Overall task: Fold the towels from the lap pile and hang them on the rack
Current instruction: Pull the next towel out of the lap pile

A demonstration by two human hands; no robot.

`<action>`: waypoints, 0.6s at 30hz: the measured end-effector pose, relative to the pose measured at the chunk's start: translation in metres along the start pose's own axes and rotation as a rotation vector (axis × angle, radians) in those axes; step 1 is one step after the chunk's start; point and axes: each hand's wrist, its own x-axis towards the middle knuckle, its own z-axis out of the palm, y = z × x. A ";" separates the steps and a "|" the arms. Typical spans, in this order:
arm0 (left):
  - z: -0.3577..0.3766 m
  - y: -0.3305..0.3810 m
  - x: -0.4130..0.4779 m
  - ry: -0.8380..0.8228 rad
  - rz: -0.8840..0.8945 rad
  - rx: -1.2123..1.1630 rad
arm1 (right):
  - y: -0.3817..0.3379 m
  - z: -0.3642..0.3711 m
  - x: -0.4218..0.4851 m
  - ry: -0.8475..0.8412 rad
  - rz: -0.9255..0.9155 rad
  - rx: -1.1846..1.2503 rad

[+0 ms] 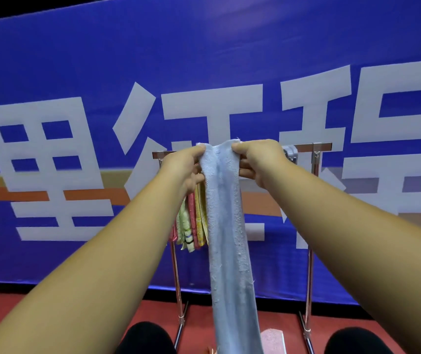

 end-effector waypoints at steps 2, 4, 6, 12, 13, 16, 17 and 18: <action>0.005 -0.005 -0.001 -0.002 0.012 -0.033 | 0.002 0.006 -0.002 0.019 -0.040 -0.019; 0.012 -0.008 -0.004 -0.013 0.033 -0.034 | 0.004 0.011 -0.005 0.032 -0.091 -0.045; 0.019 -0.011 -0.008 -0.018 0.061 -0.033 | 0.008 0.014 -0.002 0.067 -0.182 -0.155; 0.033 -0.013 -0.017 -0.037 0.185 0.054 | 0.010 0.014 -0.009 0.140 -0.403 -0.403; 0.034 -0.013 -0.018 -0.035 0.197 0.057 | 0.010 0.014 -0.009 0.132 -0.411 -0.406; 0.036 -0.016 -0.021 -0.013 0.222 0.087 | 0.010 0.013 -0.012 0.109 -0.425 -0.430; 0.036 -0.017 -0.021 -0.007 0.238 0.115 | 0.011 0.013 -0.012 0.093 -0.437 -0.433; 0.036 -0.018 -0.021 -0.004 0.261 0.158 | 0.011 0.013 -0.013 0.067 -0.447 -0.429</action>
